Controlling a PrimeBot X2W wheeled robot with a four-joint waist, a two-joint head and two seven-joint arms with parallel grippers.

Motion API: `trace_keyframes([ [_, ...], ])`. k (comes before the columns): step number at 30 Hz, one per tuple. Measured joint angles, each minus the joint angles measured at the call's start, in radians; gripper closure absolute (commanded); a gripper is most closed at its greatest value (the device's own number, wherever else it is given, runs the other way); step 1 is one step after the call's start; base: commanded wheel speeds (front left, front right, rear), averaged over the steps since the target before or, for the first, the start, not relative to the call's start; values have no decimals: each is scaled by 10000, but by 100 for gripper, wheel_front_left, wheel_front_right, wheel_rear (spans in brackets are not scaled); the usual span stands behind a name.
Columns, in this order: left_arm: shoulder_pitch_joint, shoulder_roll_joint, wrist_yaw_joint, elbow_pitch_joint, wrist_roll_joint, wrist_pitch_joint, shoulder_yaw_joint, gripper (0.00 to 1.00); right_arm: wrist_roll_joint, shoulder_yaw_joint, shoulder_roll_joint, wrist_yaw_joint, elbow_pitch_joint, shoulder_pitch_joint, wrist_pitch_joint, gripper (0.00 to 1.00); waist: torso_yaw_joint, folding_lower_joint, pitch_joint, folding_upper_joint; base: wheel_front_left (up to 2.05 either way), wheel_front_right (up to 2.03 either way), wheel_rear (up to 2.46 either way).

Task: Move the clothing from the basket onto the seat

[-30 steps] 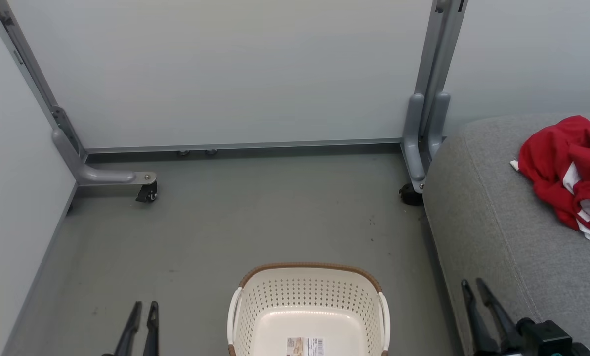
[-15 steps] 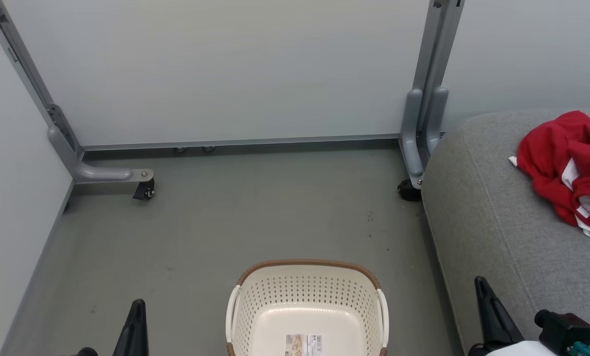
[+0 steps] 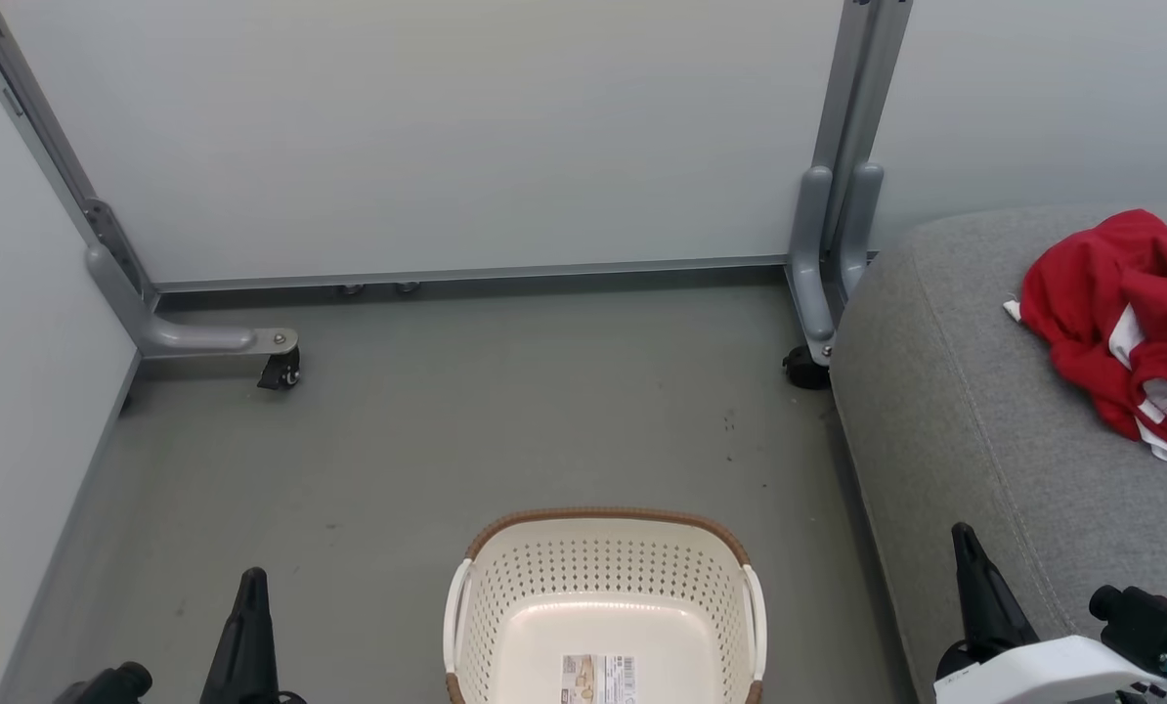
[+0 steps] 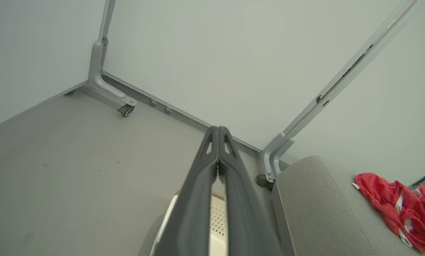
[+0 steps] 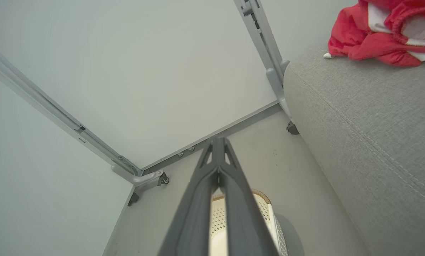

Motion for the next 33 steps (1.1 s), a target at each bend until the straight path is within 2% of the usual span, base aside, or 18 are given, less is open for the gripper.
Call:
trace_keyframes([
  [14,-501,40,0,199,-2082,449,82,100,2123,-111,-52,-2,228,-440,447,100,-70,0,123,0,0,0,0],
  [33,-1089,61,0,495,-4393,984,274,100,4514,-309,-88,-8,485,-1012,989,100,-165,0,288,0,0,0,0],
])
